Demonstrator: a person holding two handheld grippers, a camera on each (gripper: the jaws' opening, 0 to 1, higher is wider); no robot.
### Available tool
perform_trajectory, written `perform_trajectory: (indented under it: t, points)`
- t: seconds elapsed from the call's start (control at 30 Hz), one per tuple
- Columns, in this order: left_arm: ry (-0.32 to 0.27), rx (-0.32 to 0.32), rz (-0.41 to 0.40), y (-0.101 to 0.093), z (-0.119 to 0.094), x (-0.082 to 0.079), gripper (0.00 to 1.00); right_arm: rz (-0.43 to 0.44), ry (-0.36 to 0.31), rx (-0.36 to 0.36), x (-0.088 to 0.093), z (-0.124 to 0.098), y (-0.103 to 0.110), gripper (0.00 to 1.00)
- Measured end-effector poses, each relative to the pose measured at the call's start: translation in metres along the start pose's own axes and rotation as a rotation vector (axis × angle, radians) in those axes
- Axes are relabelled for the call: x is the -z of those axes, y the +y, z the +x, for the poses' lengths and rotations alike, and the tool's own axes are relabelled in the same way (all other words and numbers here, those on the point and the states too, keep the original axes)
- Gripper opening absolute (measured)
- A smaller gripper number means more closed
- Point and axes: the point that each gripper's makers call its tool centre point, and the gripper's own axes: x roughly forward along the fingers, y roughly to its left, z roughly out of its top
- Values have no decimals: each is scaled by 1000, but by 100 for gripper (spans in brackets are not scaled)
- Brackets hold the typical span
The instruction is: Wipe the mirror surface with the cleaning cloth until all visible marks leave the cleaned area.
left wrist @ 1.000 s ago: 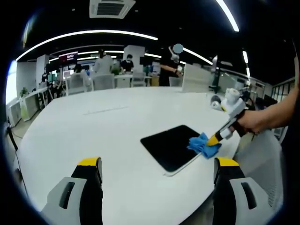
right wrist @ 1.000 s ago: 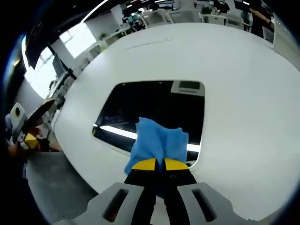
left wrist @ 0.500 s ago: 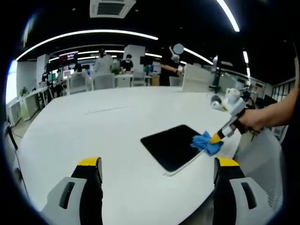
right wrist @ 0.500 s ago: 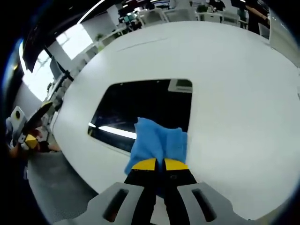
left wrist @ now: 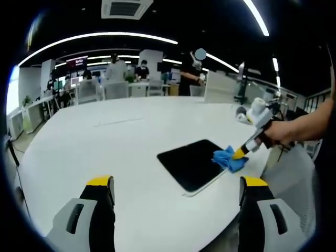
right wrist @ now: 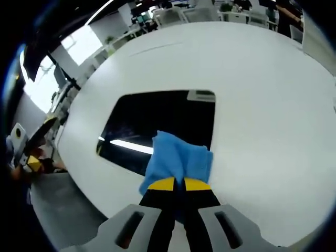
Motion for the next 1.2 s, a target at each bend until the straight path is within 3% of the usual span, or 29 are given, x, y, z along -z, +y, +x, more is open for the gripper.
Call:
perform_trajectory:
  t: [1.2]
  points:
    - [28, -2, -3, -1, 2, 4, 99, -44, -11, 41, -81, 35, -28, 0]
